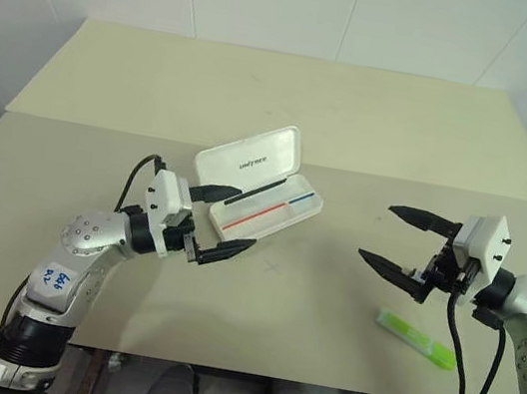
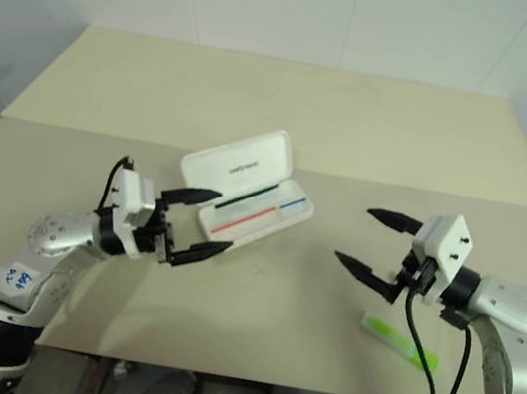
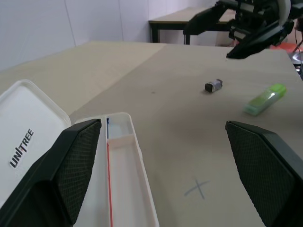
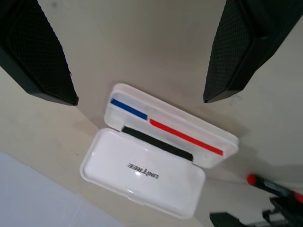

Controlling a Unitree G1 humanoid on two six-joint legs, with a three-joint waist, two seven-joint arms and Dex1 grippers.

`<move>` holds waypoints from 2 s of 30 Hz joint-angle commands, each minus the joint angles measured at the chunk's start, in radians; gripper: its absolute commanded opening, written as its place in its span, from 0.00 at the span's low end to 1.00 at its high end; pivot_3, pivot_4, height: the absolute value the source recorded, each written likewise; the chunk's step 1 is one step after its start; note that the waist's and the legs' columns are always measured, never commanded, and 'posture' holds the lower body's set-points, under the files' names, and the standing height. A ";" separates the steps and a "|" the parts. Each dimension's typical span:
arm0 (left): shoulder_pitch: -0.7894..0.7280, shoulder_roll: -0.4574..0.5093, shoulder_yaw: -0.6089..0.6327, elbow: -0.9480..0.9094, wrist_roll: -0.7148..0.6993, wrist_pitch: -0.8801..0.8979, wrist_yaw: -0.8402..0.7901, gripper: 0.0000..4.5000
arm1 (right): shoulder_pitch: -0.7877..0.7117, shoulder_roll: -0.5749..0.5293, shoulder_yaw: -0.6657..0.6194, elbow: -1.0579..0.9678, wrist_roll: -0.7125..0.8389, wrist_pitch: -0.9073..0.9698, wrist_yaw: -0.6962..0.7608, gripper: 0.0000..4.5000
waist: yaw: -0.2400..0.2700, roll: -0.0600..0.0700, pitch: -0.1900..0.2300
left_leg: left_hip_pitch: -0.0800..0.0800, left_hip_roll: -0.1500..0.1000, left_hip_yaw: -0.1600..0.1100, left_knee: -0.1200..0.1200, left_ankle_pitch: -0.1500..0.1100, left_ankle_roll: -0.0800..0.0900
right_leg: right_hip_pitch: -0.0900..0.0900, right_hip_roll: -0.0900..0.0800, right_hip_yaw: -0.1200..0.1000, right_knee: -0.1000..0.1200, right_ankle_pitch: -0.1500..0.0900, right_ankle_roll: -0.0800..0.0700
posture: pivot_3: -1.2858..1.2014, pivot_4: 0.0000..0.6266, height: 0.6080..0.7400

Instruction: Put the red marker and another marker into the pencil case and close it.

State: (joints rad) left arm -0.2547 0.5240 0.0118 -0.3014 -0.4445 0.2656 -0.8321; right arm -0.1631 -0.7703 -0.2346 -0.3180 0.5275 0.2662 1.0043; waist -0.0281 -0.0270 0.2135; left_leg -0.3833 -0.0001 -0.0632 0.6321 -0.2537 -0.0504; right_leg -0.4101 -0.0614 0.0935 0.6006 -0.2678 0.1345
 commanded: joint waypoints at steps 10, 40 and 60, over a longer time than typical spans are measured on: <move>0.026 0.059 -0.027 -0.058 0.050 0.055 0.024 0.63 | 0.032 0.030 0.022 -0.098 0.039 0.015 -0.017 1.00 | -0.002 0.000 0.000 | 0.000 0.000 0.000 0.000 0.000 0.000 | 0.000 0.000 0.000 -0.001 -0.002 -0.004 | 0.52 0.24 1.00; -0.052 -0.030 -0.228 0.040 0.267 0.190 0.172 0.49 | 0.031 0.152 0.095 -0.197 -0.023 -0.033 -0.175 1.00 | 0.000 0.000 0.000 | 0.000 0.000 0.000 0.000 0.000 0.000 | 0.000 0.000 0.000 -0.001 -0.002 -0.003 | 0.52 0.24 1.00; -0.072 -0.028 -0.235 0.088 0.328 0.204 0.164 0.01 | 0.103 0.048 0.041 -0.221 0.031 -0.002 -0.114 1.00 | -0.001 0.000 0.000 | 0.000 -0.001 0.000 0.001 0.002 0.001 | 0.001 0.000 0.000 0.000 -0.002 -0.007 | 0.52 0.24 1.00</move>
State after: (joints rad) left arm -0.3419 0.4867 -0.2228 -0.2106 -0.1225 0.4659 -0.6586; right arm -0.0635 -0.7040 -0.1648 -0.5104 0.5359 0.2646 0.8718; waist -0.0291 -0.0271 0.2133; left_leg -0.3828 -0.0007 -0.0625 0.6329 -0.2518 -0.0488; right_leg -0.4092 -0.0616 0.0943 0.6000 -0.2702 0.1257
